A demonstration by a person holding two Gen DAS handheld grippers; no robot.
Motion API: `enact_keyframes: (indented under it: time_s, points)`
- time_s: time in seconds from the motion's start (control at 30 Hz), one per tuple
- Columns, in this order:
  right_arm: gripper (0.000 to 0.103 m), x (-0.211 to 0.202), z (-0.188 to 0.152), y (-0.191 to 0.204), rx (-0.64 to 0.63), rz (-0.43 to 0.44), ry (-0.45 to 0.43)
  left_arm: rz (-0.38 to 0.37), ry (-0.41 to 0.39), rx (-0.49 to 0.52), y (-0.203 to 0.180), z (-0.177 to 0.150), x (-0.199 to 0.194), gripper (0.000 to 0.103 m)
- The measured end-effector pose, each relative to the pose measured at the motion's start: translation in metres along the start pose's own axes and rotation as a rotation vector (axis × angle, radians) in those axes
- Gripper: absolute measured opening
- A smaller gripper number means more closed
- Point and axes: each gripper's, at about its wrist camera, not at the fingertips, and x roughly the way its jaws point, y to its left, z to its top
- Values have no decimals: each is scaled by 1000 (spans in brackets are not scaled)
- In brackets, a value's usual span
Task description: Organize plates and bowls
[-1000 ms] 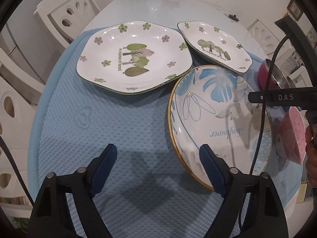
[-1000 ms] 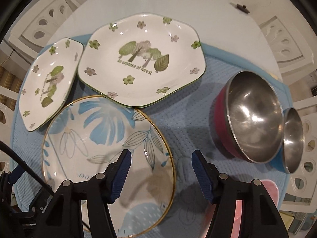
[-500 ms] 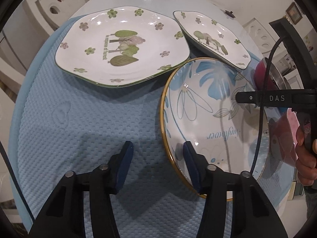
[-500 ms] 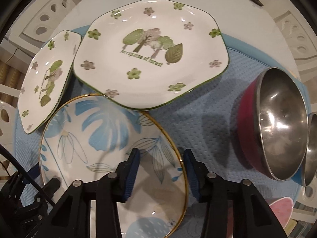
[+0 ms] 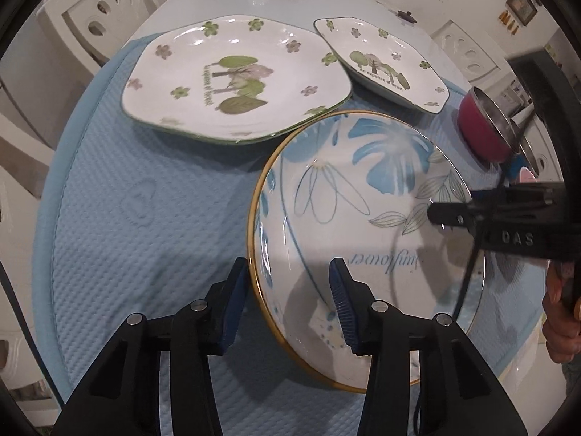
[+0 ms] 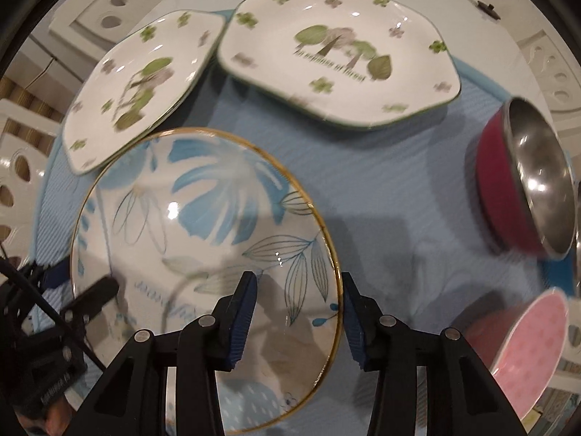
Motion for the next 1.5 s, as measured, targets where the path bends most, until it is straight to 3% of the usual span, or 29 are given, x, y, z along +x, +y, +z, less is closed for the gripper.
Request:
enact_keyframes:
  time_s: [0.2,0.3,0.4,0.53,0.7,0.77,1.07,1.5]
  points:
    - [43,5,-28,-9,55,112,-63,-82,2,-16,11,-6,0,41]
    - [43,3,-38,-28,97,196,-124,-116,-20,-28,13,-3,3,32]
    - [43,-1,-48,-32,89,198,-162,-128,-42,-35,19,-1,4,22]
    - [44,-11,-65,-44,52,185,-180,-128,-37,-40,19,1,3,21]
    - [43,-15,-70,-50,52,233,-162,-116,-36,-132,24,0,0,21]
    - [43,-5,-55,-31,58,226,-157,-90,-58,-151,23,-1,-8,21]
    - [44,-12,-51,4,113,234,-116,-25,-83,-263,39,-11,-42,22]
    - [45,-22,-73,66,79,237,-41,35,-61,-331,66,-62,-71,24]
